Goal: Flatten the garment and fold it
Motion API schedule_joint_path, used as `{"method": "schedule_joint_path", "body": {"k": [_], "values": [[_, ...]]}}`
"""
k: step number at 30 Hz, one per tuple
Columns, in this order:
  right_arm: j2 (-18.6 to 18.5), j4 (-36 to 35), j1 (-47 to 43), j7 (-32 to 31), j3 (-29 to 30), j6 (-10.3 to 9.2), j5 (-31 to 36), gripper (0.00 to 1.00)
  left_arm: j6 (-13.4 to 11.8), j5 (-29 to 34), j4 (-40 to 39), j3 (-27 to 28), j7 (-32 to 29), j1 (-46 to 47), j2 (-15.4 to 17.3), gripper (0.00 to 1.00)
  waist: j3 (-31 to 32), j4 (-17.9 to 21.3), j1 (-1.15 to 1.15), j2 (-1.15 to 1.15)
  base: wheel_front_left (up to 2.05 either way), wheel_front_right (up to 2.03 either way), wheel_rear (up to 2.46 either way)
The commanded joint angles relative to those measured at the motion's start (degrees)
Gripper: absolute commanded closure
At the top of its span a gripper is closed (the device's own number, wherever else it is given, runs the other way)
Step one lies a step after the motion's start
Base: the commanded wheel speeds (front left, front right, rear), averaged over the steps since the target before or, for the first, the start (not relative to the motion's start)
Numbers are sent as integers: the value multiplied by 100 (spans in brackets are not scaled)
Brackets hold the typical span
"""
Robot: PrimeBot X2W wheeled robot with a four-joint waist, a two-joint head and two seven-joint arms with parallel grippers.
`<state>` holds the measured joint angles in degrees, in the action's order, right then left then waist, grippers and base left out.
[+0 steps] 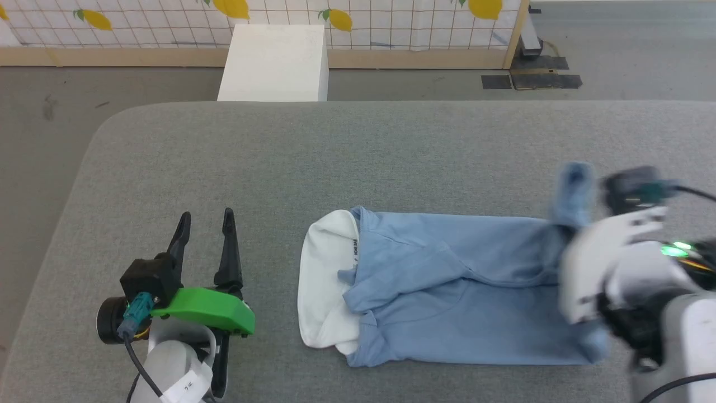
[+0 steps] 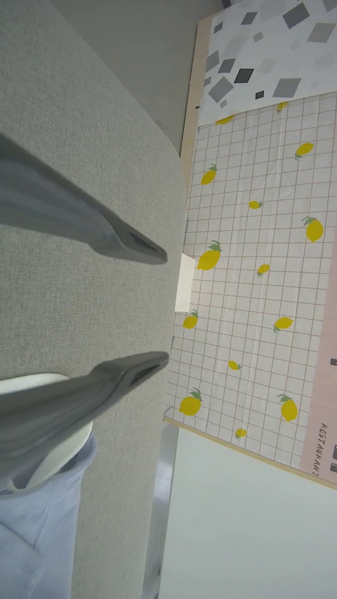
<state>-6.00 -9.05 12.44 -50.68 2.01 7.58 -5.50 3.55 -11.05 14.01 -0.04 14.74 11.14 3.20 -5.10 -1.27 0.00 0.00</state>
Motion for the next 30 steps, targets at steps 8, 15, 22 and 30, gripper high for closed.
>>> {"method": "schedule_joint_path", "body": {"k": [8, 15, 22, 30], "values": [[187, -106, 585, 60, -2032, -9, -352, 100, 70, 119, -76, -44, 26, 137, -29, 0, -243, -158, 0, 0, 0, 0, 0], [309, 1888, 1456, 1072, -3002, -9, -817, 100, 48, 35, -51, -247, 26, 350, -31, 0, -532, -390, 0, 0, 0, 0, 0], [311, 3293, 1945, 1568, -3600, -9, -1771, 51, 6, 12, -4, -338, 26, 452, -32, 0, -650, -479, 0, 0, 0, 0, 0], [312, 3136, 2094, 2570, -3723, -9, -3046, 0, -7, 23, 57, -286, 26, 337, -32, 0, -428, -318, 0, 0, 0, 0, 0]]}}
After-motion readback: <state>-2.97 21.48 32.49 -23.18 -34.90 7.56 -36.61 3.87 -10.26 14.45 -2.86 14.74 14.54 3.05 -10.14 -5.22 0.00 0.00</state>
